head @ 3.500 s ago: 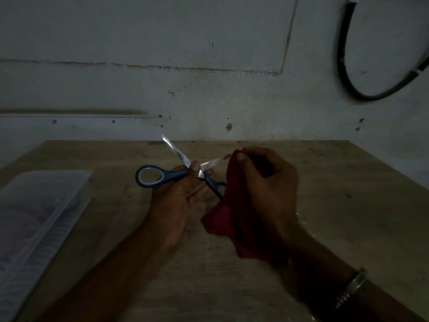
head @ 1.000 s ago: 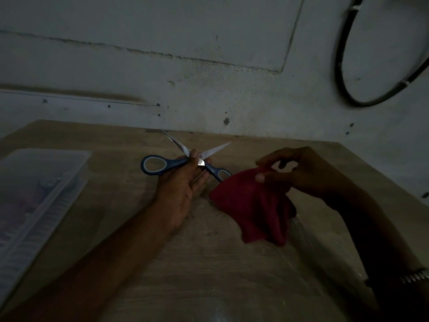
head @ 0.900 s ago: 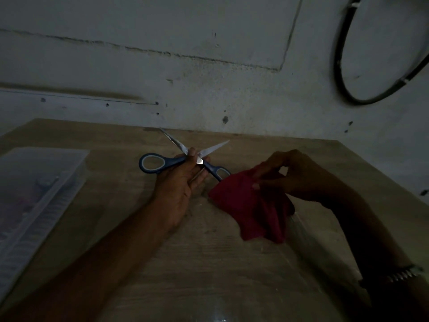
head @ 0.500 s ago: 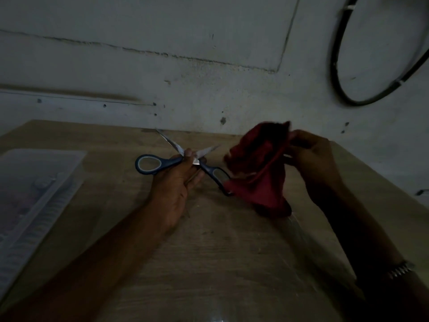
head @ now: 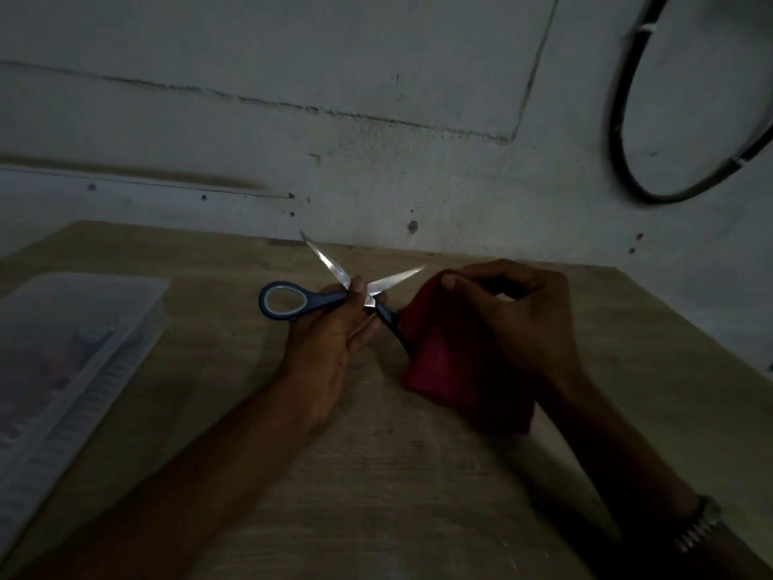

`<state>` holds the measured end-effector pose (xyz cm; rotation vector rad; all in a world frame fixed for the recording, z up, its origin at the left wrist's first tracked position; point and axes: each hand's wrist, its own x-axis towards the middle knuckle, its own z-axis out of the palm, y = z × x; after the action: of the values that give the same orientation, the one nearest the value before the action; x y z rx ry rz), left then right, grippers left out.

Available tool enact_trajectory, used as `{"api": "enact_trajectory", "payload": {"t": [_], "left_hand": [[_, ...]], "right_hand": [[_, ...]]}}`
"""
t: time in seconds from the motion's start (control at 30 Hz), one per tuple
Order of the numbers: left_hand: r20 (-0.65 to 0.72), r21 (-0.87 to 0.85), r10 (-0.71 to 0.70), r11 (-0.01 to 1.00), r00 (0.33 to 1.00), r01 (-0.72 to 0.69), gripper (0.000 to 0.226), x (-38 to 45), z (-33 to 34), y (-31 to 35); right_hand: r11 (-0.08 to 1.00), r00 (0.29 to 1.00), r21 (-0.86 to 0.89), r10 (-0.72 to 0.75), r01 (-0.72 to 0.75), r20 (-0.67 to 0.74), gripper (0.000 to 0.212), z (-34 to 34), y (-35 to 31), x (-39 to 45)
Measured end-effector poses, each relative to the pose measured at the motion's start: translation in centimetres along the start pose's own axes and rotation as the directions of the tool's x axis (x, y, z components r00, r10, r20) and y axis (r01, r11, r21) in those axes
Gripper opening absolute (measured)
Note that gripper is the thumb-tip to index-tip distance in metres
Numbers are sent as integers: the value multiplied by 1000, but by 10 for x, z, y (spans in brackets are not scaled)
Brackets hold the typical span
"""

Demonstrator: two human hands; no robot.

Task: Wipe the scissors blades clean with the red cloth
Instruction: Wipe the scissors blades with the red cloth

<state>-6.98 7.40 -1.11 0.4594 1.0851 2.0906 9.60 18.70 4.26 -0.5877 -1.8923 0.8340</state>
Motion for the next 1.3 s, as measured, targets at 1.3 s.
{"api": "enact_trajectory", "payload": {"t": [1.3], "left_hand": [[-26,4,-79,997,997,79,28,-8,8,-9]], "right_hand": [[950,981,-246,-176,190,80,21,66,7,-35]]}}
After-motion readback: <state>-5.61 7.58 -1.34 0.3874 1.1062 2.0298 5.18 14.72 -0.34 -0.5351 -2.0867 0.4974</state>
